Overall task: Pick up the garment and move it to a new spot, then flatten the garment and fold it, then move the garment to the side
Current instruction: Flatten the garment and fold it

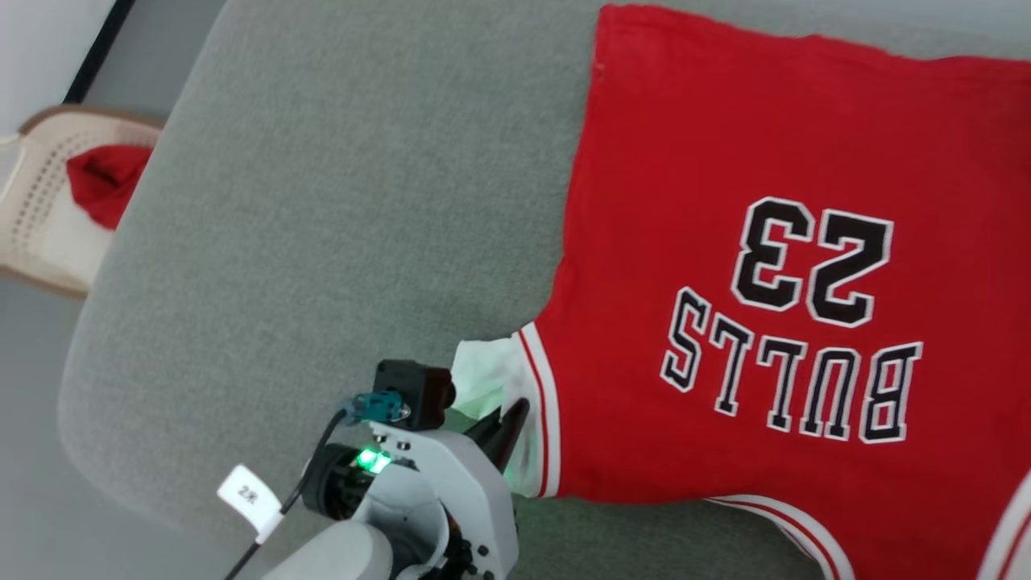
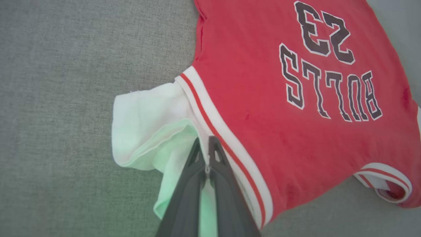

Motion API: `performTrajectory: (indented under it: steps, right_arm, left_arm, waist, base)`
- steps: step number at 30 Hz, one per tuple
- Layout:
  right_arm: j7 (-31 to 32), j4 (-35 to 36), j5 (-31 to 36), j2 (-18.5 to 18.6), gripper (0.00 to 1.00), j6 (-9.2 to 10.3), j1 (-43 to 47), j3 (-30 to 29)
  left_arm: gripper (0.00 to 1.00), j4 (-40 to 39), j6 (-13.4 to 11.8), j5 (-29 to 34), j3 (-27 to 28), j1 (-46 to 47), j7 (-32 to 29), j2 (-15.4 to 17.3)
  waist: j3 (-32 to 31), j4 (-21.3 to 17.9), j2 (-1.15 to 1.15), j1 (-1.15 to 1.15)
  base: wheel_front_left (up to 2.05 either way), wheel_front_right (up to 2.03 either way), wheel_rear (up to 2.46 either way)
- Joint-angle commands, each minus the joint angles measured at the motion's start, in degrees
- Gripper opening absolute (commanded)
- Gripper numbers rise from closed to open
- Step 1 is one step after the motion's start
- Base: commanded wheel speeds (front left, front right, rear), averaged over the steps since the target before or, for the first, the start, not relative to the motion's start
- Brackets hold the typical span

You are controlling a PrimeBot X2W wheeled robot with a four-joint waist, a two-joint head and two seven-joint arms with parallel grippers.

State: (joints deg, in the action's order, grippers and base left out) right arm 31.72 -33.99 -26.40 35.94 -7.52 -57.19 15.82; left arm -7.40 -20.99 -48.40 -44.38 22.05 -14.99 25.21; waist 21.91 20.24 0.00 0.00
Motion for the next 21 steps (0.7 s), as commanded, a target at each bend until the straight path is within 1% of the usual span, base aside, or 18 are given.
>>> performTrajectory:
  steps: [1, 5, 9, 13, 14, 21]
  right_arm:
    - [2.39, -2.53, -0.77, -0.08, 1.00, 0.06, -2.00, 0.77]
    - [7.89, -9.22, -1.94, -0.30, 1.00, 0.06, -5.61, 0.06]
    - [11.83, -15.15, 0.01, -0.83, 1.00, 0.05, -8.69, -1.21]
    - [14.45, -20.32, 2.02, -2.32, 1.00, 0.04, -10.23, -2.32]
    - [14.45, -20.32, 2.02, -2.32, 1.00, 0.04, -10.23, -2.32]
    - [20.16, -27.54, 5.98, -4.61, 1.00, 0.00, -11.35, -3.81]
  left_arm:
    - [0.00, 0.43, 0.58, 0.17, -0.14, 0.93, 0.49, -0.84]
    - [0.00, 1.67, 1.84, 0.14, -0.89, 2.27, 0.77, -2.38]
    - [0.00, 2.78, 2.96, 0.13, -1.70, 3.49, 0.97, -3.87]
    - [0.00, 3.95, 3.87, -0.16, -2.16, 4.13, 1.31, -5.07]
    - [0.00, 3.95, 3.87, -0.16, -2.16, 4.13, 1.31, -5.07]
    - [0.00, 5.55, 4.21, -0.49, -2.10, 4.54, 1.92, -5.97]
  waist:
    - [3.39, 3.21, 0.00, 0.00]
    - [5.23, 5.01, 0.00, 0.00]
    - [6.88, 6.45, 0.00, 0.00]
    - [7.99, 7.31, 0.00, 0.00]
    - [7.99, 7.31, 0.00, 0.00]
    - [8.33, 7.77, 0.00, 0.00]
  base:
    - [0.00, 0.00, 0.00]
    - [0.00, 0.00, 0.00]
    - [0.00, 0.00, 0.00]
    - [0.00, 0.00, 0.00]
    - [0.00, 0.00, 0.00]
    - [0.00, 0.00, 0.00]
